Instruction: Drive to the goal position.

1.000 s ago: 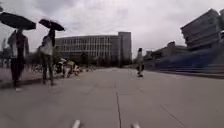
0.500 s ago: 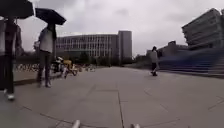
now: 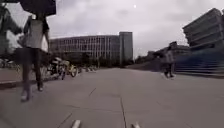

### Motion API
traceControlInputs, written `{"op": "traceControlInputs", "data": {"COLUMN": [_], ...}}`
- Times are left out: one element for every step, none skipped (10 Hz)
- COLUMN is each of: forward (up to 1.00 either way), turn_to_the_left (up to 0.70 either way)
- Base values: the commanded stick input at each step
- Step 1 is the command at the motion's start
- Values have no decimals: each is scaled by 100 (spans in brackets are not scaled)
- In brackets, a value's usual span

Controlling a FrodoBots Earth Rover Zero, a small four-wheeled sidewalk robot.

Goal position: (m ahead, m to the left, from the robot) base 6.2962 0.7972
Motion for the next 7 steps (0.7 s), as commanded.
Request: {"op": "traceControlInputs", "data": {"forward": [85, 85, 85, 85, 85, 85, 85], "turn_to_the_left": [0, 0, 0, 0, 0, 0, 0]}}
